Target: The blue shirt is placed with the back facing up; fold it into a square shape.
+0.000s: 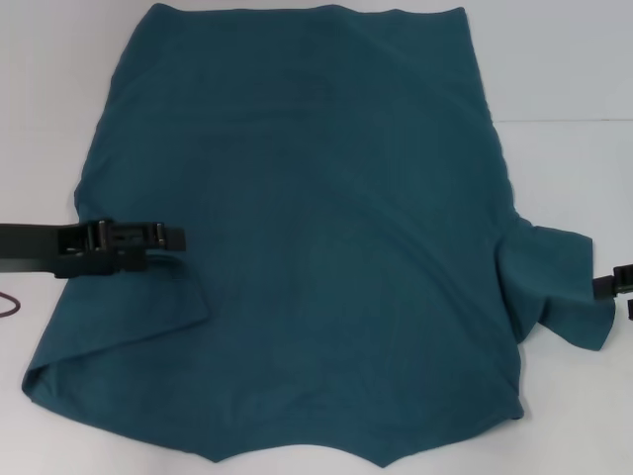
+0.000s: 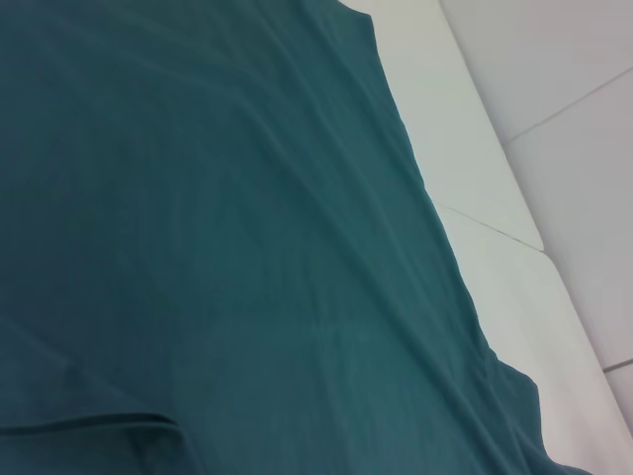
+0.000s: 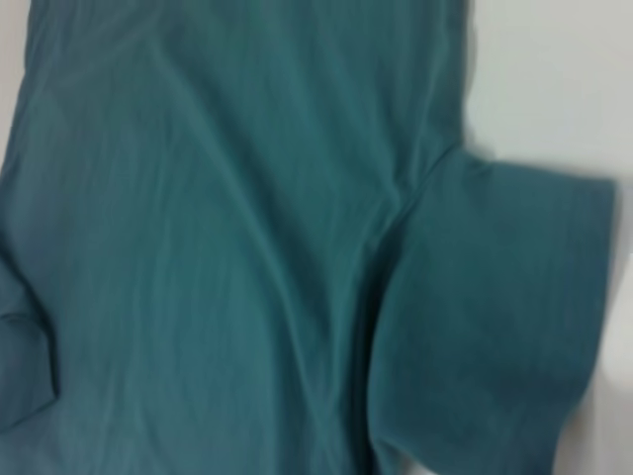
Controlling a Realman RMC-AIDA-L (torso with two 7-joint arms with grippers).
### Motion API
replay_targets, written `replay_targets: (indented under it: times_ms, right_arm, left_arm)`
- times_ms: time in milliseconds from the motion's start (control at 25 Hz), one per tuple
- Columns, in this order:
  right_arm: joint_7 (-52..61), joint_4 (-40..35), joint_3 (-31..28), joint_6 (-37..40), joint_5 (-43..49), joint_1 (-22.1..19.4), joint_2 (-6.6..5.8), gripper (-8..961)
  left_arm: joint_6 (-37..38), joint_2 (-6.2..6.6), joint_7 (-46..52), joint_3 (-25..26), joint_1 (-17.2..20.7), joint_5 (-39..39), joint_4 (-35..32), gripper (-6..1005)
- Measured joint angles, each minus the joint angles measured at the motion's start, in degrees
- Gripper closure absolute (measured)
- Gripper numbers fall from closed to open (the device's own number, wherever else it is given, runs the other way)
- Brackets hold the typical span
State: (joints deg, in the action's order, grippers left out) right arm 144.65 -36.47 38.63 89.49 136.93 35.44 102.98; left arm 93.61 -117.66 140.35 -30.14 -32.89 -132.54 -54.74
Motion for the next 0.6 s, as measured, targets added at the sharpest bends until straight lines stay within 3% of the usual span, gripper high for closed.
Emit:
replay_targets:
  times_ms: [600]
  right_arm:
    - [0.23,0.13,-0.21,-3.97,1.43,-0.56,1.86,285]
  left_arm:
    - [-1.75,0.06,0.21,0.0,0.36,0.04,0.61,122]
